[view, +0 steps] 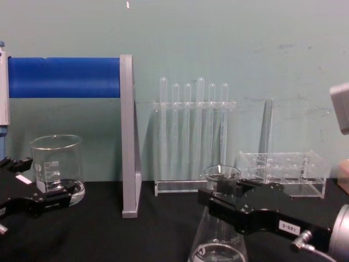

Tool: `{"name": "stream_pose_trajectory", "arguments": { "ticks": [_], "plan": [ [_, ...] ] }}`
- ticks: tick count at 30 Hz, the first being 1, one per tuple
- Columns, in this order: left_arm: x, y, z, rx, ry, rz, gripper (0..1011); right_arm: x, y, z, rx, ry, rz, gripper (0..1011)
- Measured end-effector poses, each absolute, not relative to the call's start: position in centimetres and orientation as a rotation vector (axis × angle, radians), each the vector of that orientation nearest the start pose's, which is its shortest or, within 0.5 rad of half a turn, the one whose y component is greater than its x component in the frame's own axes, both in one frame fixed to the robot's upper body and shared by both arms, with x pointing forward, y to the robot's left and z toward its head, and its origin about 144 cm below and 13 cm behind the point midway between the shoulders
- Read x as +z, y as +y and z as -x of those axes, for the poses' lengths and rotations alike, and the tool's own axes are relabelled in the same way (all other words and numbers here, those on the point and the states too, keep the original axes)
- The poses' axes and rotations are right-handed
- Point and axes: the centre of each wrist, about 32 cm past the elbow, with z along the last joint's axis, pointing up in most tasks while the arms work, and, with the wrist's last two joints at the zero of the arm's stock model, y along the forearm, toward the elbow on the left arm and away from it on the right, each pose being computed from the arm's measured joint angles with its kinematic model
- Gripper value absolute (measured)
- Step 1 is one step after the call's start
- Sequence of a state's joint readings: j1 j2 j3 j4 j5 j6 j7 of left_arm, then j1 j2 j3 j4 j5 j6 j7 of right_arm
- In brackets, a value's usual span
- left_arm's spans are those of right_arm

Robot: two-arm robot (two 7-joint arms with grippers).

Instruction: Grasp the erlenmeyer flask with one hand, shake it three times, then place it back.

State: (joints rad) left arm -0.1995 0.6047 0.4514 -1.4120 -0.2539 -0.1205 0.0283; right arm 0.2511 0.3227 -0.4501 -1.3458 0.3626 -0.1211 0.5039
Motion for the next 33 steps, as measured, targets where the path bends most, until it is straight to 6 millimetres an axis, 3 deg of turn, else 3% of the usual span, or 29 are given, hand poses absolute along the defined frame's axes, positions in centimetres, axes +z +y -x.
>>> {"name": "stream_pose_trajectory", "arguments": {
  "ticks": [10,21,33],
  "plan": [
    [114.0,31.0,-48.9,1.248,-0.285,-0.304,1001,113.9,-21.5,-50.5,-0.744,-0.032,0.004,453],
    [114.0,31.0,-48.9,1.248,-0.285,-0.305,1001,117.7,-22.2,-49.8,-0.788,-0.082,-0.040,453],
    [114.0,31.0,-48.9,1.248,-0.285,-0.304,1001,119.0,-22.6,-49.5,-0.797,-0.104,-0.049,453]
  ]
}}
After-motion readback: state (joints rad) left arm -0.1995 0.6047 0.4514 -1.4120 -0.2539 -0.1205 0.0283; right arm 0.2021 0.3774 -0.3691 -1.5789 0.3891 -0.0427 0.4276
